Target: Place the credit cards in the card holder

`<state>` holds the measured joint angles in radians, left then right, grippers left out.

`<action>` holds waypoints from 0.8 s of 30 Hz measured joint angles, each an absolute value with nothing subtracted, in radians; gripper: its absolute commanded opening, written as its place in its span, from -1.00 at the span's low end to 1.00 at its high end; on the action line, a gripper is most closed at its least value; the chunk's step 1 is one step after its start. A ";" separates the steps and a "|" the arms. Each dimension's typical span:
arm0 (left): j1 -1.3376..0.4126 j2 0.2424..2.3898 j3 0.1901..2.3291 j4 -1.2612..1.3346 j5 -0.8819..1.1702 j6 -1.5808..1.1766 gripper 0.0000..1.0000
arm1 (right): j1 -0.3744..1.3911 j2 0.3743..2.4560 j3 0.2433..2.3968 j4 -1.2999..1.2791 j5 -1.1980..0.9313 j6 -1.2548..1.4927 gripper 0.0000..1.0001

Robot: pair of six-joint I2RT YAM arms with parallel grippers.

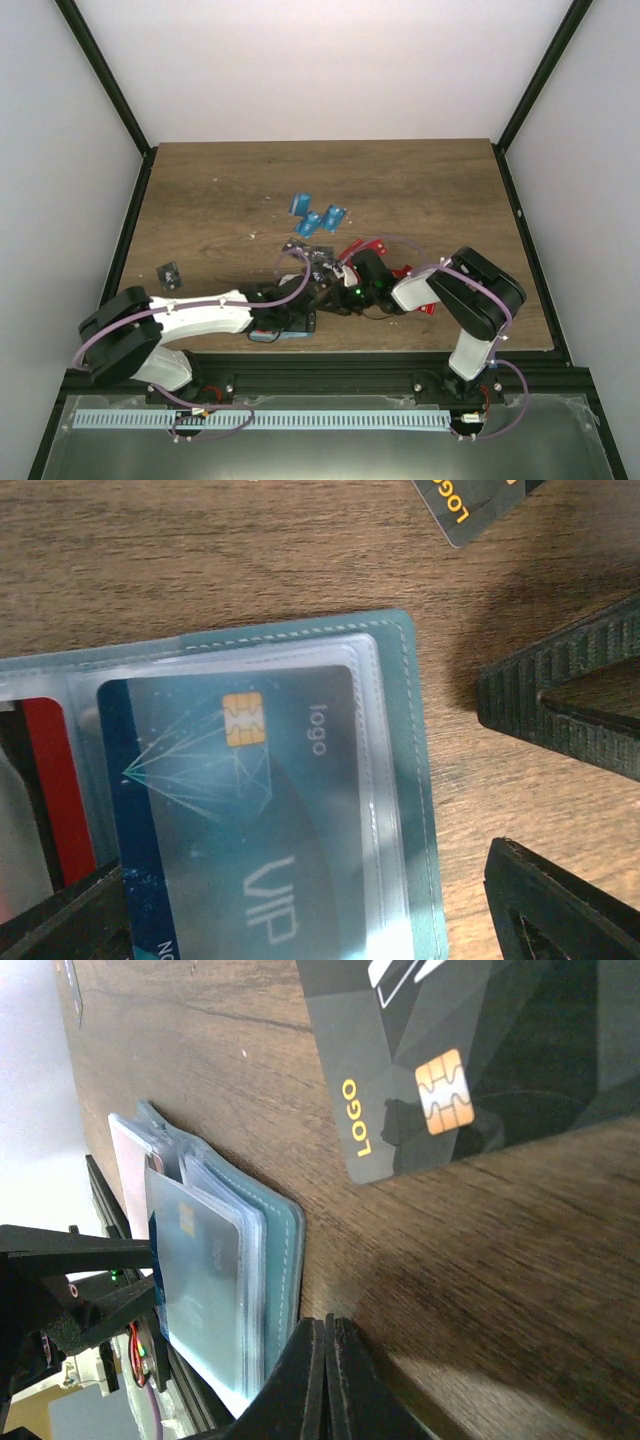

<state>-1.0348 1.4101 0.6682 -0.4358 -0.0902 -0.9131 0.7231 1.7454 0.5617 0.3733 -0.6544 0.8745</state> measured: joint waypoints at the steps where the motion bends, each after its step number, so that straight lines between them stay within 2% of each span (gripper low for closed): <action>1: -1.046 1.430 0.684 -0.450 -0.105 -0.915 0.78 | 0.723 1.743 0.559 0.373 -0.655 0.874 -0.99; 10: -1.139 1.613 0.853 -0.557 -0.222 -0.948 0.78 | 0.725 1.708 0.522 0.364 -0.660 0.873 -0.99; 14: -1.151 1.616 0.863 -0.561 -0.226 -0.949 0.93 | 0.728 1.674 0.503 0.333 -0.653 0.872 -0.99; 16: -1.152 1.597 0.863 -0.566 -0.218 -0.943 1.00 | 0.729 1.653 0.495 0.313 -0.642 0.871 -0.96; 24: -1.121 1.322 0.842 -0.603 -0.205 -0.909 1.00 | 0.730 1.496 0.412 0.230 -0.589 0.858 -0.74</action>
<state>-1.1206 1.3224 0.8425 -0.6029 -0.2047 -0.9089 0.7296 1.4960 0.4122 0.2302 -0.5888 0.8577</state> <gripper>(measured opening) 0.999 0.111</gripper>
